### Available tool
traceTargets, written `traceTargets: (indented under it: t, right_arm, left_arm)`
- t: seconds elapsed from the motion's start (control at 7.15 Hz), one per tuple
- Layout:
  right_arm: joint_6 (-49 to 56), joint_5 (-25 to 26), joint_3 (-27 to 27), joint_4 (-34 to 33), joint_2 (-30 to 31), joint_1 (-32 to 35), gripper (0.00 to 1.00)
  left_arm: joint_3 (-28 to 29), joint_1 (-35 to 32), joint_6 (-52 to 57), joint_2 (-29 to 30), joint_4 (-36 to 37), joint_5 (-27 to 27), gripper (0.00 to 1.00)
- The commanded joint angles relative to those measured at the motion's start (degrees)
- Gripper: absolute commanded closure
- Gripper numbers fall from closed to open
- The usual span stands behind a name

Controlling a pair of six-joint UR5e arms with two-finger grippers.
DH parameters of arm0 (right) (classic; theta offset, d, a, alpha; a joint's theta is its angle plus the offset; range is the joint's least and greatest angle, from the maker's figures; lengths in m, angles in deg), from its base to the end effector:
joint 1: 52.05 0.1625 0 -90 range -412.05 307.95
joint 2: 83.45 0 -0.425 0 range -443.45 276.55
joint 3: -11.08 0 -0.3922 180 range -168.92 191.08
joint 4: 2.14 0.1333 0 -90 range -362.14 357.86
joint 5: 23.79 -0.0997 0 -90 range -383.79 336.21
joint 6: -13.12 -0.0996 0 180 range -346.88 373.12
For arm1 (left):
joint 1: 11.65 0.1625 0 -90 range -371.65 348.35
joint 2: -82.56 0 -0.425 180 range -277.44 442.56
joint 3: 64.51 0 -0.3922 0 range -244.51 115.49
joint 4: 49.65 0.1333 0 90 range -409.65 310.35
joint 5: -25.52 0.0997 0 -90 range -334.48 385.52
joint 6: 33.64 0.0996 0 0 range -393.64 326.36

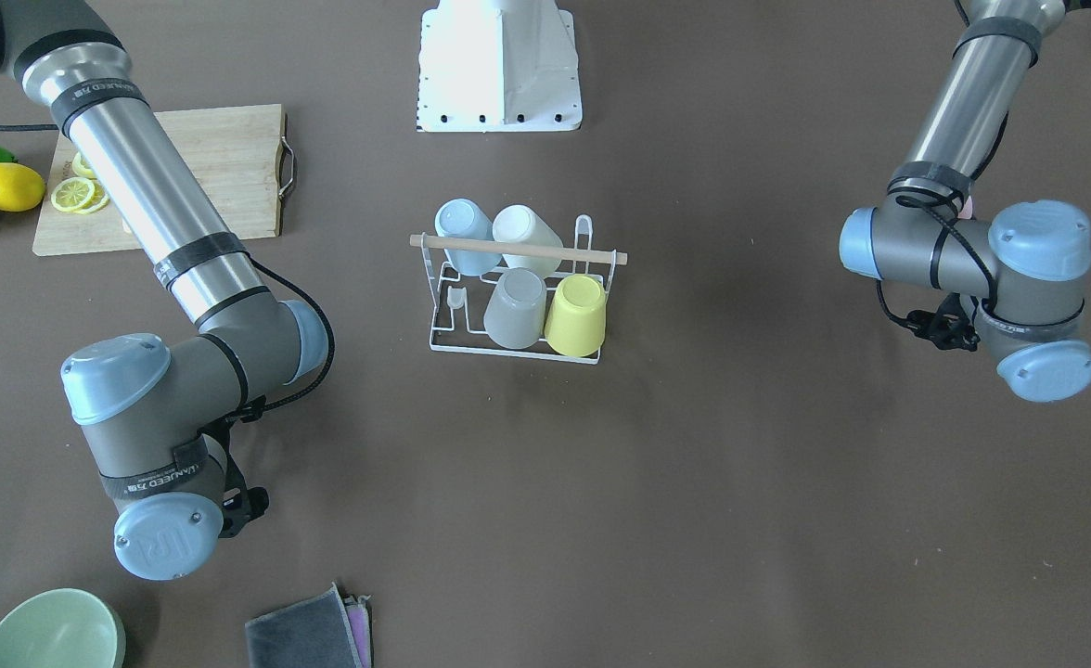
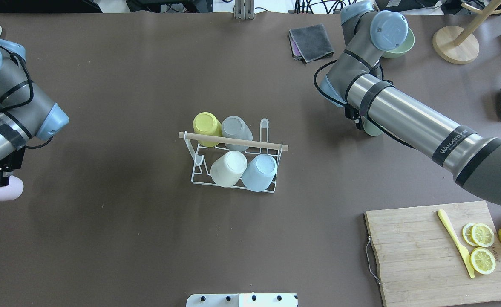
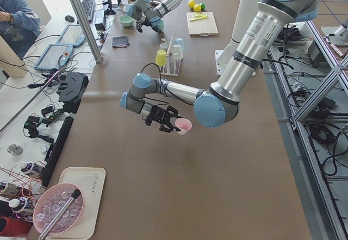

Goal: Place cup on cup holder

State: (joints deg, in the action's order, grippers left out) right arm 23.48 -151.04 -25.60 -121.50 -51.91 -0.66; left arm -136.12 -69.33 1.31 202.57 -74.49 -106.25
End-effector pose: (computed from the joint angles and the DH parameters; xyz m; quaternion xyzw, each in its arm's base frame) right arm -0.4492 -0.6795 0.4629 -0.2690 -0.2543 -0.3230 0.8710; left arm 0.2622 -0.5397 0.5759 -0.4134 0.3279 0.3284 0.7834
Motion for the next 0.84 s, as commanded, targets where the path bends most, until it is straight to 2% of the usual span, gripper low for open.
traceTargets:
  t: [0.0, 0.14, 0.28, 0.42, 0.56, 0.7]
  right_arm:
    - [0.0, 1.1, 0.5, 0.0, 0.1, -0.8, 0.00]
    - [0.1, 1.7, 0.6, 0.0, 0.1, -0.8, 0.02]
    - [1.4, 1.7, 1.0, 0.0, 0.1, -0.8, 0.40]
    - [1.6, 2.1, 1.0, 0.0, 0.0, -0.7, 0.99]
    - [1.6, 2.1, 1.2, -0.2, -0.6, -0.2, 1.00]
    - [1.7, 1.8, 1.5, -0.3, -1.4, 0.7, 1.00]
  left_arm:
    - [-4.0, -3.7, -0.2, 0.2, -10.7, -8.7, 0.79]
    - [-4.0, -5.3, -0.8, 0.2, -20.9, -10.3, 0.87]
    - [-4.0, -5.6, -1.7, 0.3, -31.8, -10.3, 0.88]
    - [-4.3, -5.5, -10.9, 0.4, -44.2, -11.6, 0.93]
    - [-4.3, -5.0, -22.3, 0.4, -59.1, -14.9, 0.98]
    - [-4.3, -4.7, -35.3, 0.4, -73.3, -14.7, 0.97]
